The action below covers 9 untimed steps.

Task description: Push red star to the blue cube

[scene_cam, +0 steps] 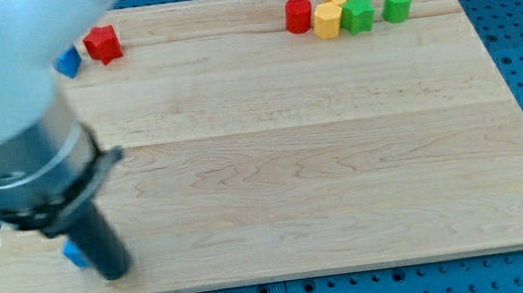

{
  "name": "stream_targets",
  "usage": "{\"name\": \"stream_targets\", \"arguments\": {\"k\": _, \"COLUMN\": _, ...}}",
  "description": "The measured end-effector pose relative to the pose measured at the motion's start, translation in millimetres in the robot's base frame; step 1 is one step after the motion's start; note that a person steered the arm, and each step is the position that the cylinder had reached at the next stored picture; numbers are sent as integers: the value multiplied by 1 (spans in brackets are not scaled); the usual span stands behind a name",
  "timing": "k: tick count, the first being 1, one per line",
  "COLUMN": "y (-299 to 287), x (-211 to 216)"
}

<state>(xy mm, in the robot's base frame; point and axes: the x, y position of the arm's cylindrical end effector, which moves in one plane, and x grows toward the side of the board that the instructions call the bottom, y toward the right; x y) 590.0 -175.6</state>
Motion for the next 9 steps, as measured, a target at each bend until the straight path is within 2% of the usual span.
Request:
{"name": "stream_targets", "arguments": {"k": 1, "y": -7, "x": -27}}
{"name": "stream_targets", "arguments": {"k": 2, "y": 70, "x": -71}}
{"name": "stream_targets", "arguments": {"k": 4, "y": 61, "x": -286}}
{"name": "stream_targets", "arguments": {"k": 5, "y": 25, "x": -356}}
{"name": "stream_targets", "arguments": {"k": 6, "y": -7, "x": -381}}
{"name": "stream_targets", "arguments": {"k": 7, "y": -37, "x": -376}}
{"name": "stream_targets", "arguments": {"k": 8, "y": -23, "x": -320}}
{"name": "stream_targets", "arguments": {"k": 9, "y": -22, "x": -294}}
